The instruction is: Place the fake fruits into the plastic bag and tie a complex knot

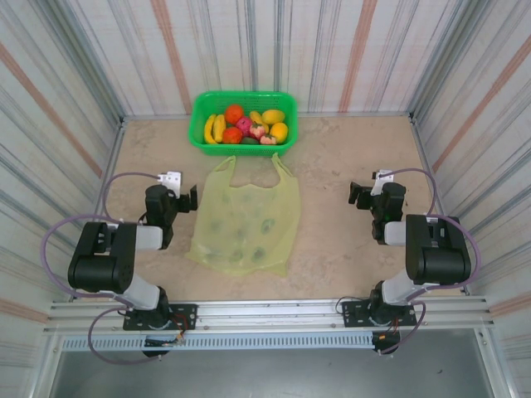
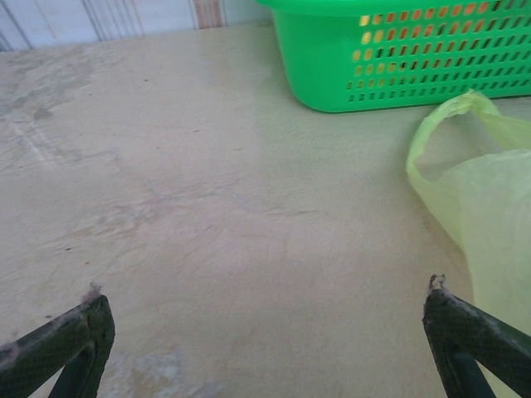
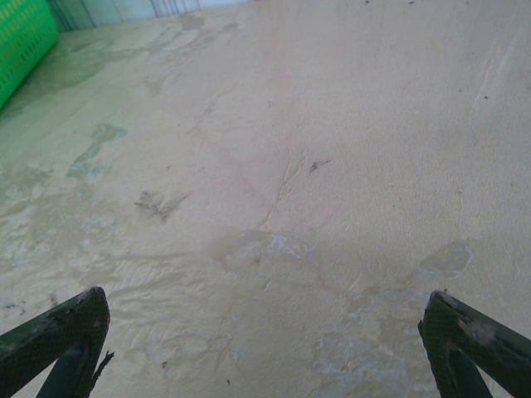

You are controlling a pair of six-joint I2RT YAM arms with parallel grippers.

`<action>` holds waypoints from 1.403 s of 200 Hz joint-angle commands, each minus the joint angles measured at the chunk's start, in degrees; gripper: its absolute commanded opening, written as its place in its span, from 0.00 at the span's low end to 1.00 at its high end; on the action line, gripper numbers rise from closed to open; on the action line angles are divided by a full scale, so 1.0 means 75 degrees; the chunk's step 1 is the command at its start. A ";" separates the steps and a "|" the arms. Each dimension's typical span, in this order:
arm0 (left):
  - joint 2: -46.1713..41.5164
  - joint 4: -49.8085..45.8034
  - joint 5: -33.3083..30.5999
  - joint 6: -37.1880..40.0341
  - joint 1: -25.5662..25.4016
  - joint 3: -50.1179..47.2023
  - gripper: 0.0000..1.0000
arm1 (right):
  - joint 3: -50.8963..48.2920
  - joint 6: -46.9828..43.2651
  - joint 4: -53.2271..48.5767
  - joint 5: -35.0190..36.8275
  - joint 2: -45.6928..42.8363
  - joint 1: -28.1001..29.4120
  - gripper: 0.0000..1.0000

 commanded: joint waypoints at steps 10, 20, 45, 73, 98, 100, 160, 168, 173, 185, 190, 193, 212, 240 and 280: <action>-0.0069 -0.0127 0.0089 0.0041 0.0090 0.0158 0.99 | 0.0140 -0.0083 0.0036 0.0000 0.0054 -0.0031 0.99; -0.0063 -0.0123 0.0085 0.0046 0.0085 0.0158 0.99 | 0.0140 -0.0077 0.0056 -0.0011 0.0056 -0.0043 0.99; -0.0093 -0.0070 0.0075 0.0059 0.0074 0.0125 0.99 | 0.0113 -0.0064 0.0093 -0.0032 0.0064 -0.0054 0.99; -0.0148 0.0260 -0.0305 0.0133 -0.0105 -0.0075 0.99 | 0.0053 -0.0082 0.0157 0.0011 0.0025 -0.0015 0.99; -0.0491 0.0604 -0.1339 0.0093 -0.0410 -0.0379 0.99 | 0.0115 -0.0240 0.0006 -0.0302 -0.0148 0.0022 0.99; -0.0564 0.0558 -0.1415 0.0080 -0.0419 -0.0375 0.99 | 0.0157 -0.0291 -0.0099 -0.0359 -0.0226 0.0045 0.99; -0.2918 -0.1936 -0.2480 0.1237 -0.1978 0.0867 0.99 | 0.2283 -0.0804 -0.3713 -0.0363 -0.2390 0.2126 0.99; -0.3307 -0.2031 -0.2249 0.1027 -0.2170 0.0898 0.99 | 0.2513 -0.0806 -0.3992 -0.0310 -0.2585 0.2525 0.99; -0.3522 -0.2053 -0.1989 0.0891 -0.2306 0.0935 0.99 | 0.2660 -0.0808 -0.4191 -0.0266 -0.2701 0.2820 0.99; -0.4145 -0.2463 -0.1607 0.0730 -0.2862 0.1153 0.99 | 0.2959 -0.0921 -0.4761 -0.0254 -0.3011 0.3465 0.99; -0.4423 -0.2918 -0.1559 0.0670 -0.3187 0.1347 0.99 | 0.3055 -0.0948 -0.5029 -0.0280 -0.3161 0.3734 0.99; -0.4571 -0.3215 -0.1531 0.0651 -0.3361 0.1484 0.99 | 0.3109 -0.0948 -0.5191 -0.0269 -0.3235 0.3880 0.99; -0.5426 -0.5396 -0.1713 0.0220 -0.4604 0.2283 0.99 | 0.3342 -0.0835 -0.6158 0.0223 -0.3884 0.4882 0.99; -0.5985 -0.9221 -0.2594 -0.2535 -0.5726 0.3385 0.99 | 0.3710 0.0546 -0.7894 0.1887 -0.4787 0.6080 0.99; -0.6072 -1.3105 -0.2494 -0.4436 -0.5528 0.4403 0.99 | 0.3817 0.2678 -1.0014 -0.0223 -0.5678 0.5477 0.99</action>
